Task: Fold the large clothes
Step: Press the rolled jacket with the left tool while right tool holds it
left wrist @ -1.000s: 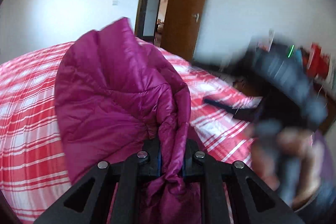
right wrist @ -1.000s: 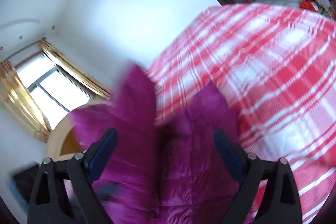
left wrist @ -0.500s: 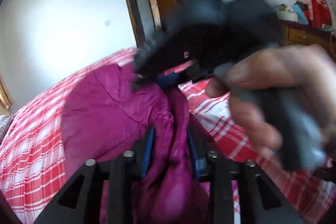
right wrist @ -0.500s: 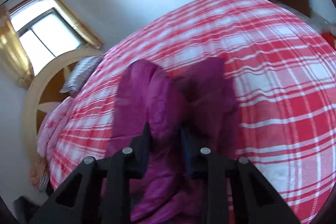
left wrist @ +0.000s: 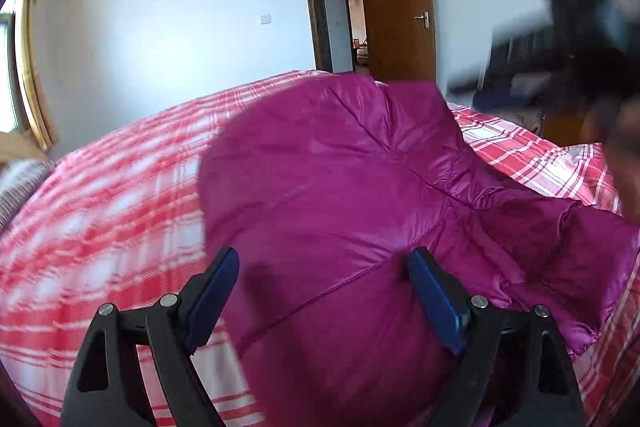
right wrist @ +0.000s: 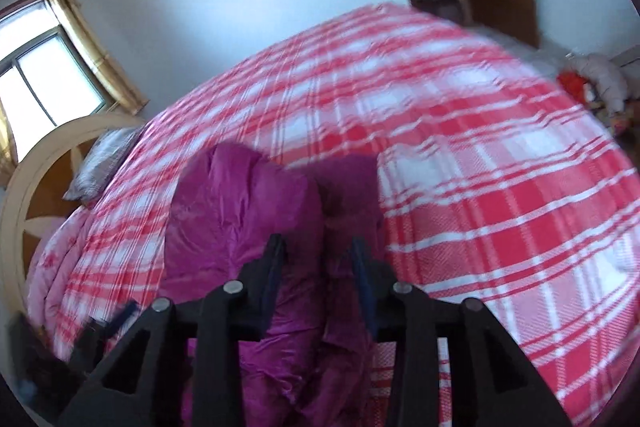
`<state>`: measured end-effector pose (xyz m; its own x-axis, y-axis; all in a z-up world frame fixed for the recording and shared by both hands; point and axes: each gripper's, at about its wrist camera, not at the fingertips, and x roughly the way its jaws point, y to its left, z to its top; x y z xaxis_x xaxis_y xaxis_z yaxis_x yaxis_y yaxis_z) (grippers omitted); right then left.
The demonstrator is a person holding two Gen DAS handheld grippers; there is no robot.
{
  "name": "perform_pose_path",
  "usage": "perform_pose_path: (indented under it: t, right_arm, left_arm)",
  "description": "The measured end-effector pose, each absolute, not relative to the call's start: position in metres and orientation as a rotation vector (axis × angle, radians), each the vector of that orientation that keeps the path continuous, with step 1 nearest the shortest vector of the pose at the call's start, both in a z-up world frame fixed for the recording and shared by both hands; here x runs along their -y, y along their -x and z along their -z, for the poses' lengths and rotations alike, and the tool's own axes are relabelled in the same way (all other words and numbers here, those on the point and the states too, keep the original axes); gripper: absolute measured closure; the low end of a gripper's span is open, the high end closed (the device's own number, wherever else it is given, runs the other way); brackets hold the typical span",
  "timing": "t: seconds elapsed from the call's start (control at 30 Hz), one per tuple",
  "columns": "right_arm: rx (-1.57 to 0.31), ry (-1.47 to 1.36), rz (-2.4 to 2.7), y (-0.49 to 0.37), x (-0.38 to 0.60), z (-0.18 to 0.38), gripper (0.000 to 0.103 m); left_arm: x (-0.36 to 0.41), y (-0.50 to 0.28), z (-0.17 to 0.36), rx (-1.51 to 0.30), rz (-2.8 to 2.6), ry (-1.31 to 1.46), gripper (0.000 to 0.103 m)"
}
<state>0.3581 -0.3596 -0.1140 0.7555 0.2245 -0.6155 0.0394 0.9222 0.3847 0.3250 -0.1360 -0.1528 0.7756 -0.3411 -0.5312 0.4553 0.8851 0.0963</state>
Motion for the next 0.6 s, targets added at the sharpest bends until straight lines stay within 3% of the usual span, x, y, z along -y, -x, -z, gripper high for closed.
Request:
perform_pose_path:
  t: [0.07,0.2,0.23,0.4,0.6]
  right_arm:
    - [-0.622,-0.442,-0.108,-0.346,0.355,0.088,0.063]
    - [-0.498,-0.650,-0.305,-0.352,0.334,0.061,0.034]
    - [-0.486,-0.691,-0.369,-0.358,0.329,0.061,0.032]
    - [-0.527,-0.725,-0.363,-0.400,0.327,0.104,0.033]
    - [-0.521,-0.636,-0.165,-0.390,0.349,0.150,0.033]
  left_arm:
    - [0.142,-0.322,0.156,-0.512,0.428,-0.229,0.016]
    - [0.147,-0.318,0.157,-0.489,0.424,-0.265,0.016]
    - [0.142,-0.318,0.155,-0.495,0.426,-0.258,0.016]
    - [0.125,-0.318,0.131,-0.474,0.364,-0.199,0.016]
    - [0.133,-0.356,0.113,-0.485,0.272,-0.152,0.016]
